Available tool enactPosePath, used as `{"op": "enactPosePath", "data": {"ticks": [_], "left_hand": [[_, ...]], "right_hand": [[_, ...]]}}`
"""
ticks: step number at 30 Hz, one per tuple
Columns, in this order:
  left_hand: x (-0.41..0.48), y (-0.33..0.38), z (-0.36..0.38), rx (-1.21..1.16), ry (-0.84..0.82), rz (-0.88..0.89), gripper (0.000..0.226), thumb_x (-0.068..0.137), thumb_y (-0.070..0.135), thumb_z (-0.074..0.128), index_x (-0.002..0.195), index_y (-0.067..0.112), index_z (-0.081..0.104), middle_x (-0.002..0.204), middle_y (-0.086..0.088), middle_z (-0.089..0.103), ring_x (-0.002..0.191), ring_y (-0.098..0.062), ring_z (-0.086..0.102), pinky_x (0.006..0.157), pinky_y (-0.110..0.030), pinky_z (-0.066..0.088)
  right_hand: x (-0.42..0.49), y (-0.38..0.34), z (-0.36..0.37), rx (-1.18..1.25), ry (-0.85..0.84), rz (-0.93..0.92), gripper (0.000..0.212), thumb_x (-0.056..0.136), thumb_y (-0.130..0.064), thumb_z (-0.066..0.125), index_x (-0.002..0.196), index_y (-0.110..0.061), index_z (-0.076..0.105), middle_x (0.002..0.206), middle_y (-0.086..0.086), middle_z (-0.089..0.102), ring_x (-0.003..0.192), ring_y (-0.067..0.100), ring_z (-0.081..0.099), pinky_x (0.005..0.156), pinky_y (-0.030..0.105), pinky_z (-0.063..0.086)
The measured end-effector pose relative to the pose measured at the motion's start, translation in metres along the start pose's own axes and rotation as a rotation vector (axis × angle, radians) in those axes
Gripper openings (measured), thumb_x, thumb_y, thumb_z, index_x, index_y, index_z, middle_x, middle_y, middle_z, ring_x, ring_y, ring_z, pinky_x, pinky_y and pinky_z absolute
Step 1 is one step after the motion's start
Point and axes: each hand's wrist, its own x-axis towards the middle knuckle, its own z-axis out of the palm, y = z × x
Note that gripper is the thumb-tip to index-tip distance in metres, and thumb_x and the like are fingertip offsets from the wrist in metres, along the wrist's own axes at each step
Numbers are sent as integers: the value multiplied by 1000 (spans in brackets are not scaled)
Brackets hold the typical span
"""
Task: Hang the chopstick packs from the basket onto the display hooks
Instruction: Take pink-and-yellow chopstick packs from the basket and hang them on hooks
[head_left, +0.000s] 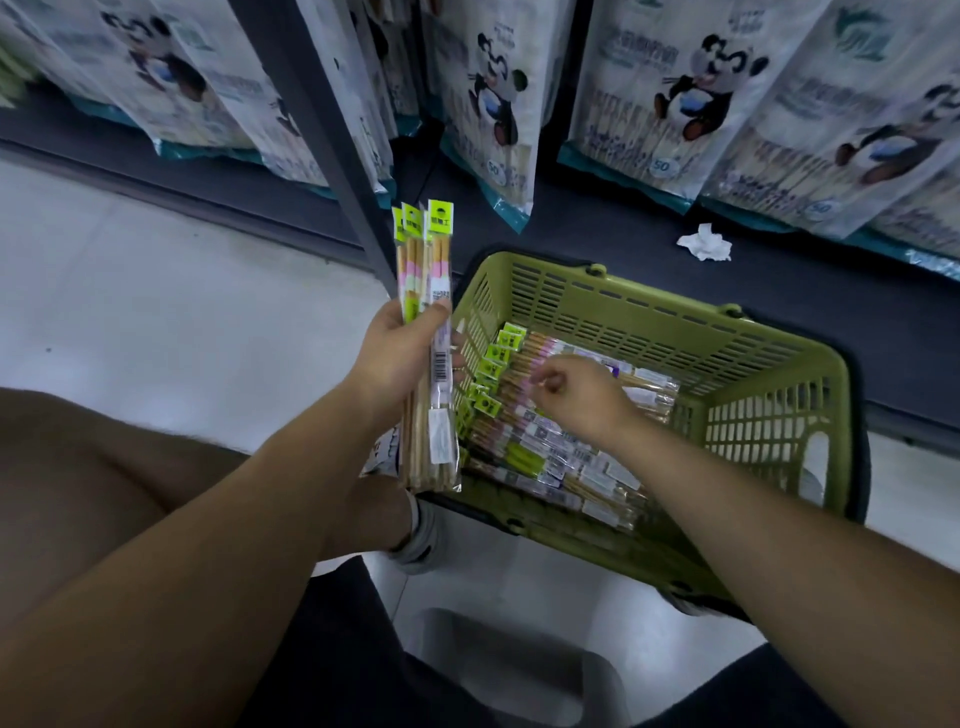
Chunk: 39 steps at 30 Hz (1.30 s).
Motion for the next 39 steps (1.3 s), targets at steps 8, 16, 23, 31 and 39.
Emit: {"op": "enactPosePath", "data": {"ticks": [8, 16, 23, 31, 39], "left_hand": [[2, -13, 1, -13, -20, -6, 16, 102, 21, 63, 107, 9, 54, 78, -16, 60, 54, -25, 63, 59, -40, 61], [7, -15, 1, -16, -24, 9, 17, 101, 21, 64, 107, 7, 55, 72, -14, 61, 54, -27, 63, 58, -40, 60], [7, -16, 1, -12, -29, 6, 19, 100, 24, 66, 106, 10, 55, 74, -13, 62, 56, -28, 65, 61, -40, 60], [3, -15, 4, 23, -23, 19, 22, 102, 26, 64, 114, 11, 55, 81, -10, 67, 61, -23, 68, 60, -37, 59], [-7, -16, 20, -52, -21, 51, 23, 105, 16, 58, 126, 9, 62, 94, -4, 79, 85, -25, 76, 69, -38, 62]], "right_hand": [[-6, 63, 66, -422, -239, 164, 75, 82, -45, 81, 143, -19, 48, 142, 11, 42, 126, 34, 49, 97, 37, 46], [-3, 71, 74, -577, -184, 78, 40, 88, -42, 73, 119, -17, 64, 118, 9, 61, 112, 29, 56, 75, 31, 42], [-1, 78, 61, -492, -138, 76, 17, 92, -37, 69, 91, -20, 68, 86, 4, 64, 90, 29, 65, 61, 28, 40], [2, 60, 19, -116, -51, 164, 18, 94, -30, 70, 80, -19, 69, 66, 2, 59, 64, 20, 56, 52, 26, 35], [6, -55, -13, 280, 88, -71, 37, 97, -34, 67, 98, 3, 73, 91, 26, 71, 71, 30, 64, 60, 35, 41]]}}
